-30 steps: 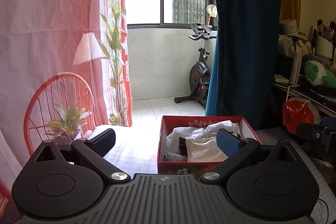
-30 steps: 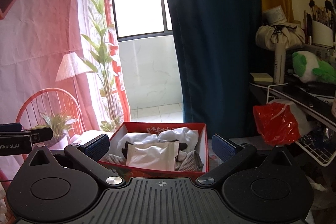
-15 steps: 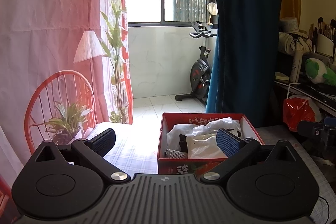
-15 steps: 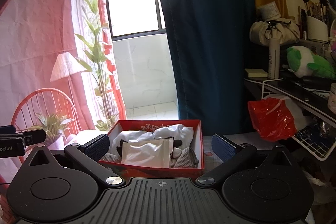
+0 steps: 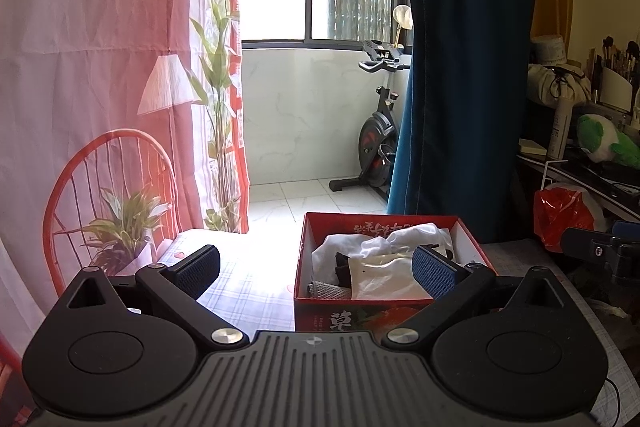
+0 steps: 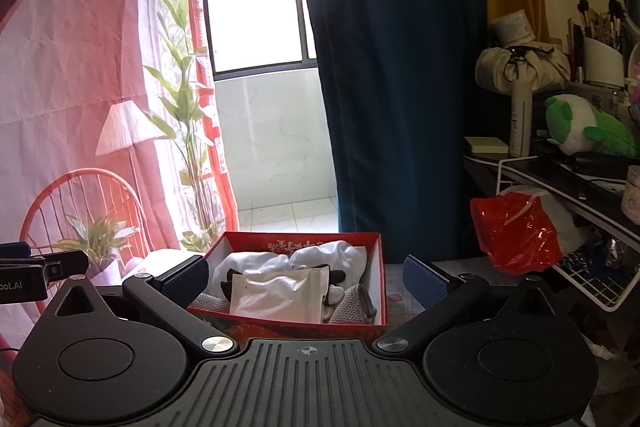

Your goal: Organize soft objects

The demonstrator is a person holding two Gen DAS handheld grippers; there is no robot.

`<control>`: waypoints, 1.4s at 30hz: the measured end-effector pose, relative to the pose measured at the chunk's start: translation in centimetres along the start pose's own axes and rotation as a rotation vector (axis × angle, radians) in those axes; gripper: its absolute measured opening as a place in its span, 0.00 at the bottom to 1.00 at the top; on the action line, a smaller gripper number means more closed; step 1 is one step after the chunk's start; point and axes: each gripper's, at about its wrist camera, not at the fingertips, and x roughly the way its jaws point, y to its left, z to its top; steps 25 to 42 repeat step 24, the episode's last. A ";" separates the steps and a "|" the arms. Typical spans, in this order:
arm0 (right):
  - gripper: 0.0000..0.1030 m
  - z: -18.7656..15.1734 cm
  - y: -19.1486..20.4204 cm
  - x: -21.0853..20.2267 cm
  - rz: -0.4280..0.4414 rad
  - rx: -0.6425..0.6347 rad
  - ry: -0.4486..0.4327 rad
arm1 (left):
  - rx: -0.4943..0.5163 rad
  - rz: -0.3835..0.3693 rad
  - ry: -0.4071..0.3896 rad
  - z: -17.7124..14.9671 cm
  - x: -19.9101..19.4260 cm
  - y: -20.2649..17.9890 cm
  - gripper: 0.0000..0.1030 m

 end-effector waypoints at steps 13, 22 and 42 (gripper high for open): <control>1.00 -0.1 0.2 -0.2 0.001 -0.004 -0.004 | -0.013 -0.009 0.007 0.1 0.1 0.4 1.00; 1.00 -0.1 0.1 -0.1 0.005 -0.004 0.001 | -0.012 -0.029 0.014 -0.1 0.1 0.2 1.00; 1.00 -0.2 0.0 0.0 0.005 -0.003 0.002 | -0.013 -0.035 0.014 -0.1 0.1 0.3 1.00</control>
